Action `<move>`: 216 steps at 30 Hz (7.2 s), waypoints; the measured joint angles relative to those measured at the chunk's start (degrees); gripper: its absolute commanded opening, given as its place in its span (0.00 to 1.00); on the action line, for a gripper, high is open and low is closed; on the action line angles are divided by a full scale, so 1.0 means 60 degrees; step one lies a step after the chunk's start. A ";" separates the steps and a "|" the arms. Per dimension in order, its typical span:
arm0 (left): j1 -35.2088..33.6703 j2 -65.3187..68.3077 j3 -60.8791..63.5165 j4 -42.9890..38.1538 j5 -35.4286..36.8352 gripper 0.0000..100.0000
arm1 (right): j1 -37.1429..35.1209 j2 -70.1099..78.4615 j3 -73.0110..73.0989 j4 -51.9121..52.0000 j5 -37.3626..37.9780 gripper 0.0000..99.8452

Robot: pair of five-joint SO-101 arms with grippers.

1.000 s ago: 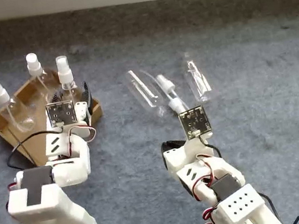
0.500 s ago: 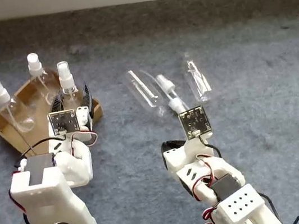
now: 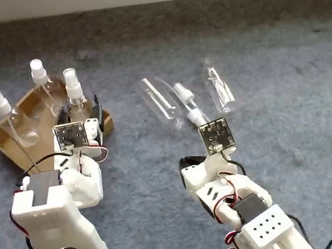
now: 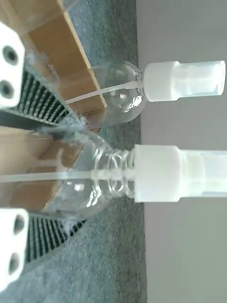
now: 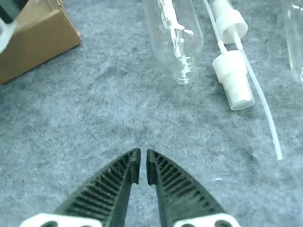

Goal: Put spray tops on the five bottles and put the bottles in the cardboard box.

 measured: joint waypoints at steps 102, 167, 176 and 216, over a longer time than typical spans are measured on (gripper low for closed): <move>0.0469 -0.4689 0.1641 0.1744 0.0000 0.07 | 0.0000 0.0000 0.0791 -0.2549 0.0000 0.02; 0.4850 -1.2527 0.2227 0.8777 0.0557 0.07 | -0.2403 0.0000 0.0791 -0.6520 -0.2828 0.02; 0.4996 -1.2542 0.2374 0.8762 0.0557 0.07 | -0.1919 0.0015 0.0791 -0.6505 -0.2799 0.02; 0.3355 -1.2659 0.2916 0.8777 0.0601 0.07 | -0.0806 0.0000 0.0791 -0.6051 -0.2813 0.02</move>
